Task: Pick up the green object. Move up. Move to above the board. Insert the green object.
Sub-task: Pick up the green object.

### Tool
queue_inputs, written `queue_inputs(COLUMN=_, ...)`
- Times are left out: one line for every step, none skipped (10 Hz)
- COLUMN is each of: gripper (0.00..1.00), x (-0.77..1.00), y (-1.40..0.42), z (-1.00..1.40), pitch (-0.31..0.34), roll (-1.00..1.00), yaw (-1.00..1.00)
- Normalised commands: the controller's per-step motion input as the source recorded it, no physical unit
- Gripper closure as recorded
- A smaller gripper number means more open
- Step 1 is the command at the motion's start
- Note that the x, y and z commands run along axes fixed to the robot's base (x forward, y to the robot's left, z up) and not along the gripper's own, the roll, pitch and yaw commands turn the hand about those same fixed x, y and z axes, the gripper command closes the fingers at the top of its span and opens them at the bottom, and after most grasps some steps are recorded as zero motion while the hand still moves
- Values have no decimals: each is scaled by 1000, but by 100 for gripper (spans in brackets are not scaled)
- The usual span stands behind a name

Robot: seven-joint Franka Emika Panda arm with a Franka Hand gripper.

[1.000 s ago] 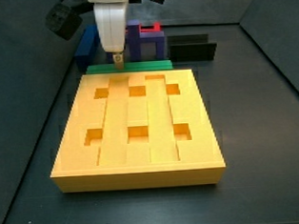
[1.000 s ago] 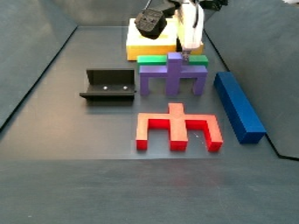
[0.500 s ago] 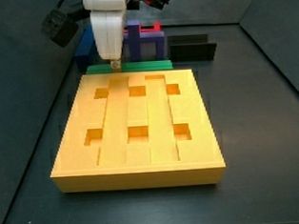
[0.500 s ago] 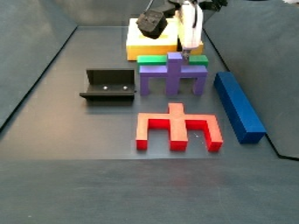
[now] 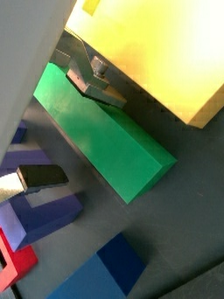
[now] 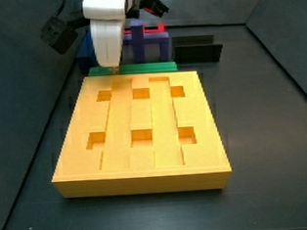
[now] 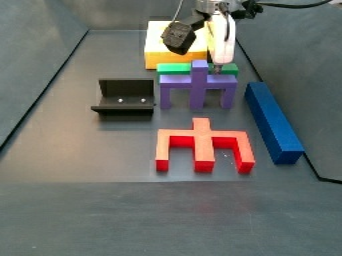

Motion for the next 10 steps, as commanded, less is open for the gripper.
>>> queue_inputs(gripper=0, x=0, y=0, z=-91, pitch=-23, roll=-1, yaw=0)
queue_inputs(gripper=0, x=0, y=-9, z=-86, pitch=-17, roll=0, yaw=0)
queue_inputs(gripper=0, x=0, y=-29, z=-71, pitch=0, roll=0, yaw=0)
queue_inputs(gripper=0, x=0, y=0, z=-206, pitch=-26, roll=0, yaw=-11)
queue_inputs(gripper=0, x=0, y=0, z=-246, pitch=-11, roll=4, yaw=0)
queue_inputs(gripper=0, x=0, y=0, z=-54, pitch=0, roll=0, yaw=0)
queue_inputs(gripper=0, x=0, y=0, z=0, pitch=0, roll=0, yaw=0)
queue_inputs(gripper=100, x=0, y=0, z=0, pitch=0, roll=0, yaw=0)
queue_inputs(gripper=100, x=0, y=0, z=0, pitch=0, roll=0, yaw=0)
queue_inputs(gripper=100, x=0, y=0, z=0, pitch=0, roll=0, yaw=0)
